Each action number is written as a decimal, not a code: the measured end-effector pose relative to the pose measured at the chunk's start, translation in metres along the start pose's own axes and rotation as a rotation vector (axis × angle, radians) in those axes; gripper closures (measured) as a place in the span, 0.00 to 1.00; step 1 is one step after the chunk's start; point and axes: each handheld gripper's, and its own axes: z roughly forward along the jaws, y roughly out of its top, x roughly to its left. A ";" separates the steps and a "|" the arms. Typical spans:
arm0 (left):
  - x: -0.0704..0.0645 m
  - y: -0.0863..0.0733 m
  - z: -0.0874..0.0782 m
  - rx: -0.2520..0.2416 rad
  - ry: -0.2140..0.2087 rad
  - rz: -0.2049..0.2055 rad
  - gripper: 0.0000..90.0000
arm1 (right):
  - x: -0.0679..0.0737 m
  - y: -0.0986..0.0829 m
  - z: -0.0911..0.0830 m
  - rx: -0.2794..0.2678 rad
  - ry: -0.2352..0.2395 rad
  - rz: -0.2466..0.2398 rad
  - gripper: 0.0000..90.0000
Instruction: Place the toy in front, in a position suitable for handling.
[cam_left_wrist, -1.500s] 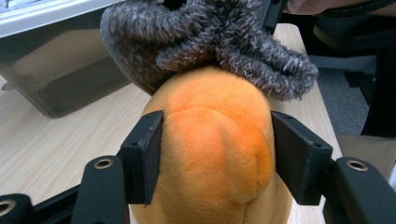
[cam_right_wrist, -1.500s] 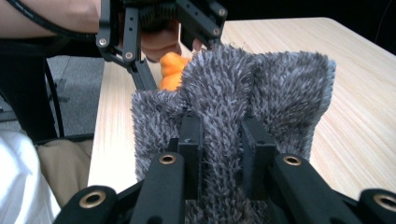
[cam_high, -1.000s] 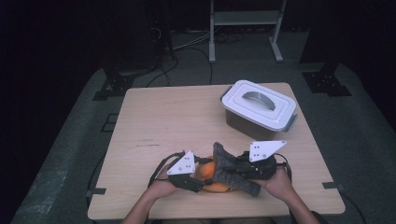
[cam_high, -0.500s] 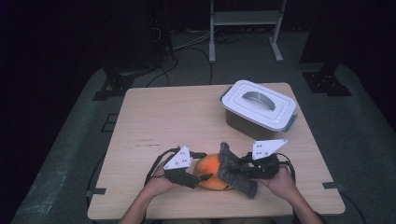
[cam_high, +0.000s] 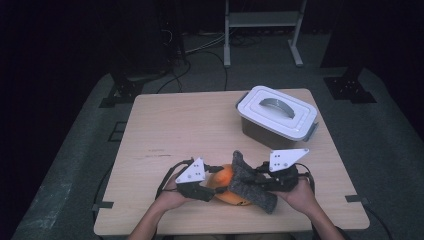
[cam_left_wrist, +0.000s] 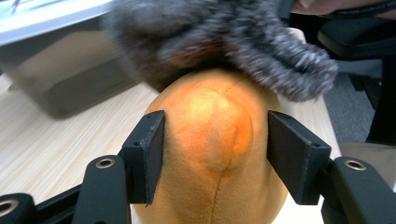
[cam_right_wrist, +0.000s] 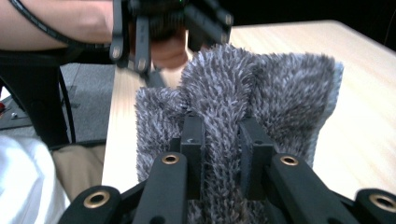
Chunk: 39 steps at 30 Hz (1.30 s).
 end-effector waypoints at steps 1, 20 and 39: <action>-0.003 0.002 0.002 0.000 -0.005 0.013 0.43 | 0.002 0.002 0.001 -0.005 0.000 -0.007 0.82; 0.014 -0.007 -0.011 0.032 -0.020 -0.085 0.27 | -0.008 -0.016 0.005 0.035 -0.014 0.042 0.82; 0.015 -0.005 -0.014 0.086 -0.054 -0.086 0.26 | -0.010 -0.024 0.010 0.056 -0.003 0.066 0.81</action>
